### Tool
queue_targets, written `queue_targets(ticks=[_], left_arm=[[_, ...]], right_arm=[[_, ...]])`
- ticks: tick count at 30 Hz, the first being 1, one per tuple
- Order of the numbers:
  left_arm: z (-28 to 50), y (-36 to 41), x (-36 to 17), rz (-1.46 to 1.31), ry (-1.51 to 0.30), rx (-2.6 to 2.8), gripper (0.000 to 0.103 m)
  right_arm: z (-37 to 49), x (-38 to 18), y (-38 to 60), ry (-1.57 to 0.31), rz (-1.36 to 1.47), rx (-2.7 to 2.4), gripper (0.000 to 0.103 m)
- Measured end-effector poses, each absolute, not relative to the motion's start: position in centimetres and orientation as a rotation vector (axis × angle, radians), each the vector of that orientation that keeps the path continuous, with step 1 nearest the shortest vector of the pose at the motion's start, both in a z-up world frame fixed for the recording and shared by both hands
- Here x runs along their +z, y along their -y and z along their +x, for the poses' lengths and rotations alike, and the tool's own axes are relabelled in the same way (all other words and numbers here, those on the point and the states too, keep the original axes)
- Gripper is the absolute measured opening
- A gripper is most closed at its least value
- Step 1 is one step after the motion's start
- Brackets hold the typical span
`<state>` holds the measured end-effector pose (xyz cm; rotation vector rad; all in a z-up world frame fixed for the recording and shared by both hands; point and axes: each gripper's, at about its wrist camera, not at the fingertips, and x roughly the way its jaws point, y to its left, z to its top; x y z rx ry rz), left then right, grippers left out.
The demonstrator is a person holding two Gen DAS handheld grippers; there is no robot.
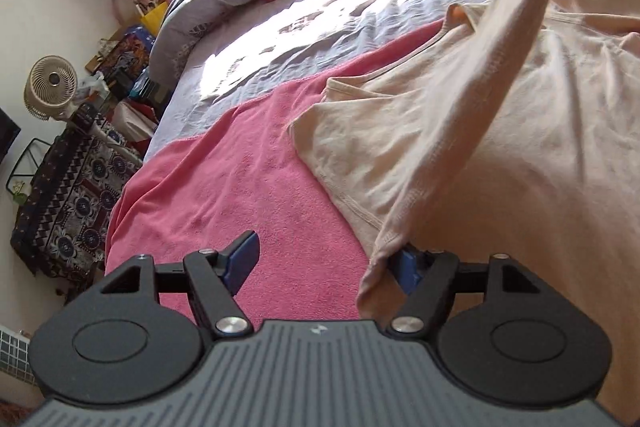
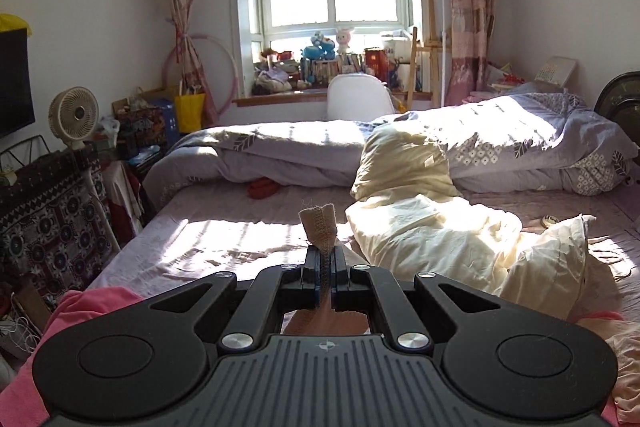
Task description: Fold clothes
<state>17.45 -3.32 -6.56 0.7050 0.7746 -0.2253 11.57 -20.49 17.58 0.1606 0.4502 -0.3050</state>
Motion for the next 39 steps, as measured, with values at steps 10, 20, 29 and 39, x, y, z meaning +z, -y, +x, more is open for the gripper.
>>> queue_targets(ticks=[10,20,29,39], left_arm=[[17.5,0.1,-5.8,0.599,-0.746,0.045,0.076],[15.2,-1.4,-9.4,0.719,-0.761,0.139,0.076],[14.8,-2.1,-9.5,0.758,-0.726,0.079,0.076],[14.3,-3.3,-10.0,0.716,-0.670,0.033,0.077]], right_arm=[[14.4,18.7,19.6,-0.343,0.207,-0.150,0.006],[8.3,-3.3,25.6,-0.992,0.289,-0.456,0.007],[7.3,-1.8,21.9,-1.020,-0.017,-0.533,0.049],[26.4,-2.1,10.3,-0.885,0.038,0.262,0.049]])
